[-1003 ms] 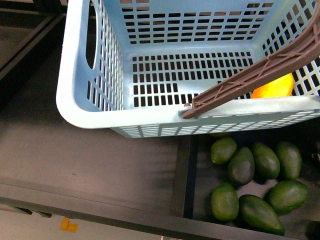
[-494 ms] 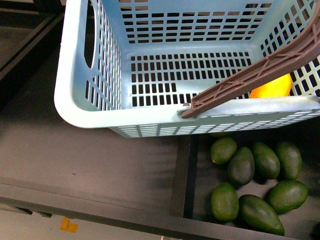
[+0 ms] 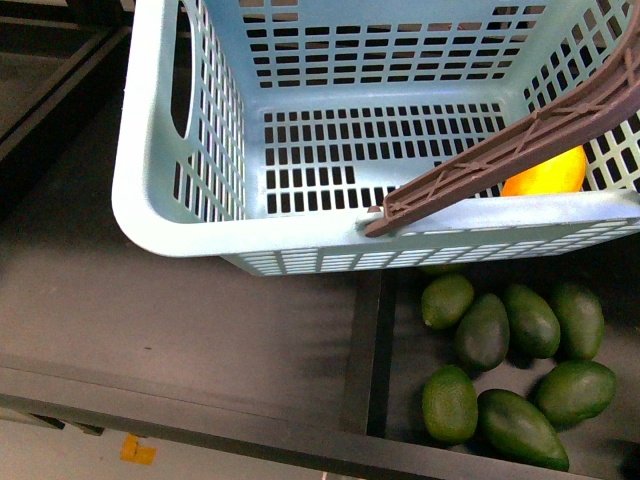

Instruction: Pick mango and avocado into basket

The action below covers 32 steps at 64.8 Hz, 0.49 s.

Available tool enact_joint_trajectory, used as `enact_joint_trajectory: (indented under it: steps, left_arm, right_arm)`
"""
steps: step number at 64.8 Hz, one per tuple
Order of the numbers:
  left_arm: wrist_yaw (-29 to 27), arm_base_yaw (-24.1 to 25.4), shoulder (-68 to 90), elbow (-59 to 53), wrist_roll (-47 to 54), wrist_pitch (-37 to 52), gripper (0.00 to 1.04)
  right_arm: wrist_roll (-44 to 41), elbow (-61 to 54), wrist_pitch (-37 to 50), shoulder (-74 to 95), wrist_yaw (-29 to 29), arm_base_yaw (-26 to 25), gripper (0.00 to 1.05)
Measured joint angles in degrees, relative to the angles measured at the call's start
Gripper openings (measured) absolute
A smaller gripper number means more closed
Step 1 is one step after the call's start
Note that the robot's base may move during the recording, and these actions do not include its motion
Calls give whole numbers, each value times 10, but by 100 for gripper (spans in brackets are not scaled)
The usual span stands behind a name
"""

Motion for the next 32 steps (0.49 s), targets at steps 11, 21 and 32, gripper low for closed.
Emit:
enact_joint_trajectory:
  steps: [11, 21, 32]
  left_arm:
    - [0, 0, 0, 0, 0, 0, 16]
    - [1, 0, 0, 0, 0, 0, 16]
    - [0, 0, 0, 0, 0, 0, 16]
  right_arm:
    - [88, -49, 0, -157, -10, 12, 40]
    - [189, -66, 19, -262, 42, 120, 40]
    - [270, -45, 50, -269, 116, 268, 40]
